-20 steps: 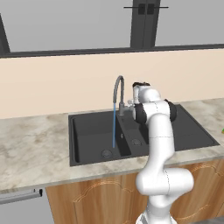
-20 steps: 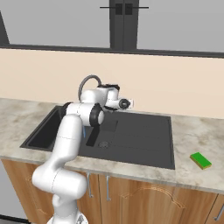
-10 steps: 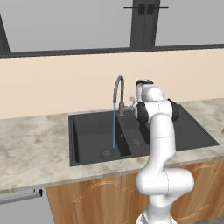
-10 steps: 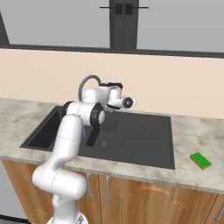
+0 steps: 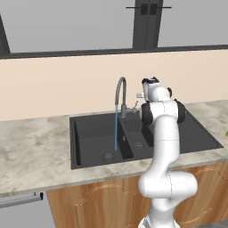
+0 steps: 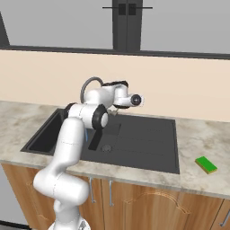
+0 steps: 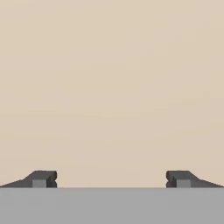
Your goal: Soak the sponge with water for a few seconds and then drop it inside the sink.
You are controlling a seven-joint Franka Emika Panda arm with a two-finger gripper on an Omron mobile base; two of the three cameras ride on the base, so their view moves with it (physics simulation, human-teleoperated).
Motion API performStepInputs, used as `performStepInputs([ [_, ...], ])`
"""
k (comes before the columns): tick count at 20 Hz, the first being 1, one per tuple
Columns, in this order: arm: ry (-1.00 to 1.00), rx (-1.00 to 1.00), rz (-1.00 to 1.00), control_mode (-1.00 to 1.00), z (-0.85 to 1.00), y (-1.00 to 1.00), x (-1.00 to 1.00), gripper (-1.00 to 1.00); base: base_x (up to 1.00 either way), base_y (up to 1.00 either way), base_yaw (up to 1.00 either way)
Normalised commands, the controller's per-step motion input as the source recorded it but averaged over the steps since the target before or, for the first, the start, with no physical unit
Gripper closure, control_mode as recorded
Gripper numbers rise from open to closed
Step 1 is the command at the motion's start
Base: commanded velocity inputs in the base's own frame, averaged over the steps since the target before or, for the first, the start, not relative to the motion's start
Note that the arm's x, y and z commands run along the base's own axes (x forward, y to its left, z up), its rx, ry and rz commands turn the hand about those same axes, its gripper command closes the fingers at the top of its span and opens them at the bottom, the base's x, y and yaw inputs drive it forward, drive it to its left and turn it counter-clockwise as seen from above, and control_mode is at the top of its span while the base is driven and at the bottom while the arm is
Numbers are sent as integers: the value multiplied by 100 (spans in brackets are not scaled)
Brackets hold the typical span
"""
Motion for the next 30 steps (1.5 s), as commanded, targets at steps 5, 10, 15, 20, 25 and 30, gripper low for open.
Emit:
performStepInputs([
  [5, 17, 4, 0, -100, 24, -38, -13, -100, 0, 0, 0],
  [10, 13, 9, 0, -100, 37, -26, -39, -100, 0, 0, 0],
  [15, 23, 11, 0, -100, 12, -15, -45, -100, 0, 0, 0],
  [20, 27, 8, 0, -100, 0, -19, -41, -100, 0, 0, 0],
  [25, 21, 6, 0, -100, 0, -25, -48, -100, 0, 0, 0],
  [30, 10, 3, 0, -100, -4, -17, -66, -100, 0, 0, 0],
])
